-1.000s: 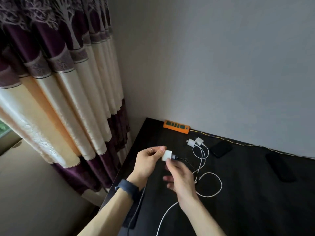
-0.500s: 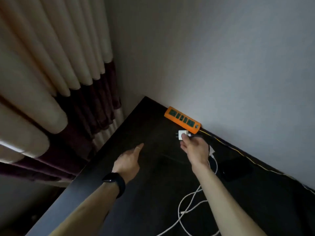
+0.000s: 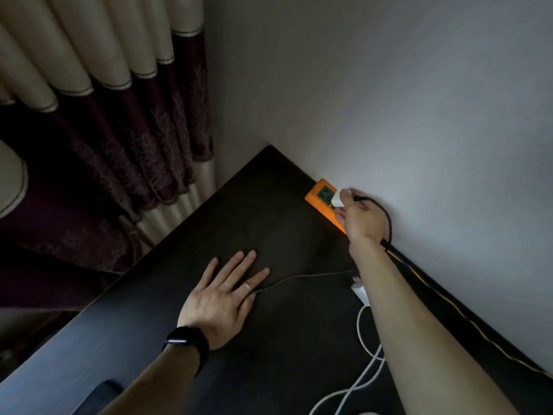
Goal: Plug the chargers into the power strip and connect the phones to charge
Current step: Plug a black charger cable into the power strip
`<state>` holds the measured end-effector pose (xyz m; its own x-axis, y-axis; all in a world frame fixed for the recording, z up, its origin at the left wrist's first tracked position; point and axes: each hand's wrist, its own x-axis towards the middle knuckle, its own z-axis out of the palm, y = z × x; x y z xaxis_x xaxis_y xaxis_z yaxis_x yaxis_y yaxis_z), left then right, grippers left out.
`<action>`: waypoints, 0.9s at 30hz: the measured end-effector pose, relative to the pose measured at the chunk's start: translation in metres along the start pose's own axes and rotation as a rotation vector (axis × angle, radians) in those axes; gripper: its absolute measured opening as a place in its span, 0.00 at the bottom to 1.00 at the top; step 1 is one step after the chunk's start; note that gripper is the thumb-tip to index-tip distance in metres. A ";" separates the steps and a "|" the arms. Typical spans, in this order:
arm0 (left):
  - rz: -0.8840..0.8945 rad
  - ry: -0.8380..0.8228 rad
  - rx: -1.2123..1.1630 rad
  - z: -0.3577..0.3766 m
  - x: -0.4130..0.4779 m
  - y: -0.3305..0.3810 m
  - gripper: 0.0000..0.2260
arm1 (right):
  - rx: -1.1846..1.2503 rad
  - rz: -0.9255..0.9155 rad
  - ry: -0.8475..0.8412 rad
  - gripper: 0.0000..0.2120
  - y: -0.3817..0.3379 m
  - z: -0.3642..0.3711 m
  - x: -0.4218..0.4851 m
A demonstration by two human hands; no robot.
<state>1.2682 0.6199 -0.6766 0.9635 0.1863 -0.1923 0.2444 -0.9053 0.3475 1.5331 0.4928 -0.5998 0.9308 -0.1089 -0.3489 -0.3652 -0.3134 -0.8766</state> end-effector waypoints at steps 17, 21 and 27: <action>0.005 0.023 -0.033 0.007 0.000 -0.003 0.24 | -0.826 -0.459 0.140 0.14 -0.012 0.038 -0.005; 0.011 0.025 -0.024 0.010 0.001 -0.004 0.24 | -0.832 -0.442 0.166 0.13 -0.011 0.044 -0.007; 0.025 0.002 -0.061 0.008 0.002 -0.006 0.24 | -0.784 -0.401 0.100 0.13 -0.014 0.039 -0.015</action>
<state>1.2681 0.6229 -0.6870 0.9695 0.1651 -0.1811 0.2268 -0.8845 0.4078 1.5238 0.5351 -0.5954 0.9970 0.0773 -0.0009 0.0693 -0.8980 -0.4346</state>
